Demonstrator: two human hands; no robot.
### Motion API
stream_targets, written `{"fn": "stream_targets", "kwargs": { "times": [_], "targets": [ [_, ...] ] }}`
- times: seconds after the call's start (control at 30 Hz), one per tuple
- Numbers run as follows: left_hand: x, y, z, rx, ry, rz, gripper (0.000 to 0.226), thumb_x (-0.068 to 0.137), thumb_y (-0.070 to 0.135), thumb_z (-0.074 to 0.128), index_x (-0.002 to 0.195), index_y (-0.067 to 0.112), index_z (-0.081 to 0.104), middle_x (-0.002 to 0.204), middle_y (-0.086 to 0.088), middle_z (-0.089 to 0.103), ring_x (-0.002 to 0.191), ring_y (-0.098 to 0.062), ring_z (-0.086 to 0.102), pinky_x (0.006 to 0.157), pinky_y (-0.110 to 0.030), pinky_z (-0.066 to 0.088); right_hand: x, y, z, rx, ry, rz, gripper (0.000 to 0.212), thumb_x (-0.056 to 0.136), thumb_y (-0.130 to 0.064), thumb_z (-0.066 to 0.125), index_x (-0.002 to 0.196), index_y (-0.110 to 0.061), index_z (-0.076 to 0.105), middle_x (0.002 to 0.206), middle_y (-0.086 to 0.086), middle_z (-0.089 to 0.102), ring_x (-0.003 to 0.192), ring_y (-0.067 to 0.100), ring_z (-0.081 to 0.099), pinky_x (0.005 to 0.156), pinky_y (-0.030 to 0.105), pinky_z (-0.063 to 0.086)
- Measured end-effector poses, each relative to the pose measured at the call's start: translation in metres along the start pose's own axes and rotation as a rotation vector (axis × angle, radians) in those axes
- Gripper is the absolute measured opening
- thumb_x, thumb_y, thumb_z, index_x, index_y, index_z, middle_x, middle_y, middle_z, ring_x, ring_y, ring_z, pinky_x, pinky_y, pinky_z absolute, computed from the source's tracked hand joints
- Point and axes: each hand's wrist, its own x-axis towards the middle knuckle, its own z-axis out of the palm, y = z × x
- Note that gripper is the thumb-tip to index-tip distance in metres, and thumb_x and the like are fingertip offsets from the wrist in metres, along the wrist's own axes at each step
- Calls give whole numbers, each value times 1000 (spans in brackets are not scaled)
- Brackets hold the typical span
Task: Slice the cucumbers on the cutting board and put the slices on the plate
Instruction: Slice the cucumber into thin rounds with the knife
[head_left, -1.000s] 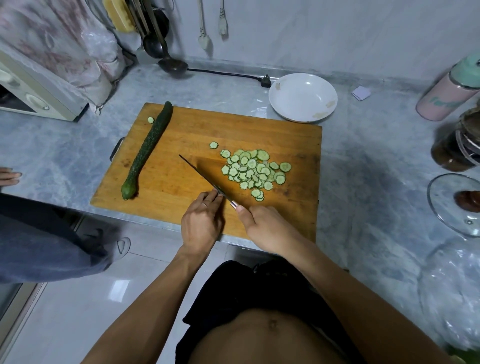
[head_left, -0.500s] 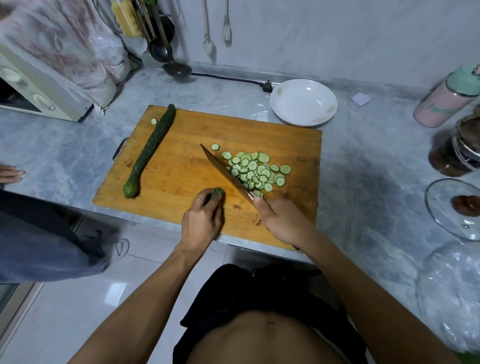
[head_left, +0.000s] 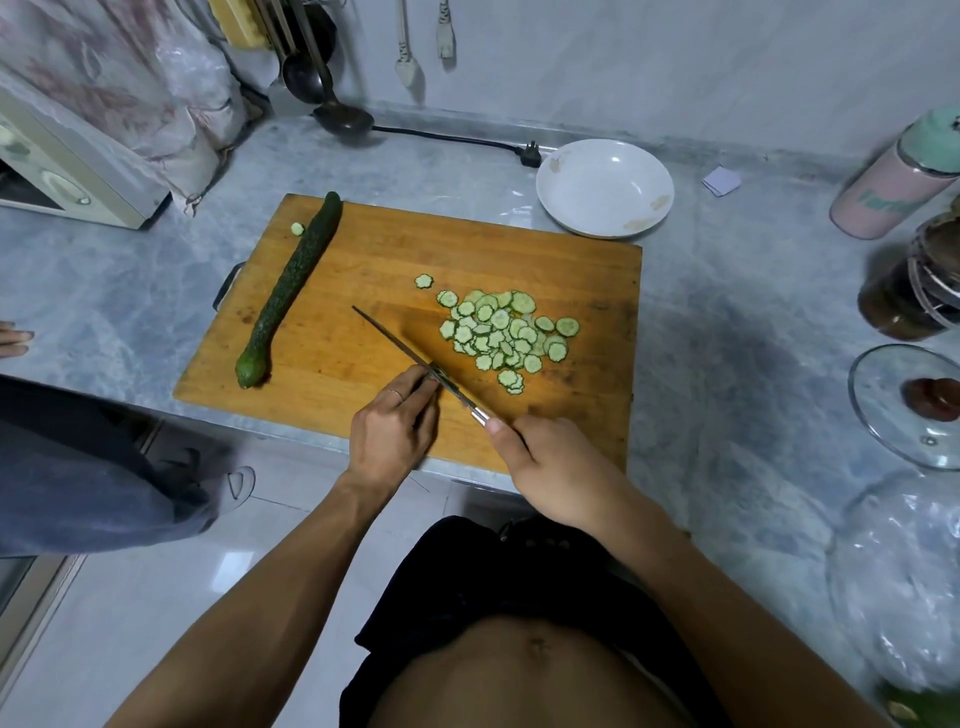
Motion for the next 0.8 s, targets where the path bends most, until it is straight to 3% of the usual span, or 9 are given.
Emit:
{"fn": "stream_targets", "kwargs": {
  "times": [0.27,0.8],
  "targets": [
    [-1,-2,1,24,-12,34,30,91,18,60,120,16,70,131,-1,64,109,-19,65,65,-29,55,2,5,-3,0,-11,3,49,102,-56,26,68,-24,42,75,4,53,69,17,51,61,34,34],
    [0,0,3,33,24,61,30,88,11,65,117,13,71,126,-2,66,111,-16,62,66,-27,53,21,-8,-3,23,-117,92,54,105,-52,22,75,-16,48,87,8,53,81,20,49,67,34,37]
  ]
}}
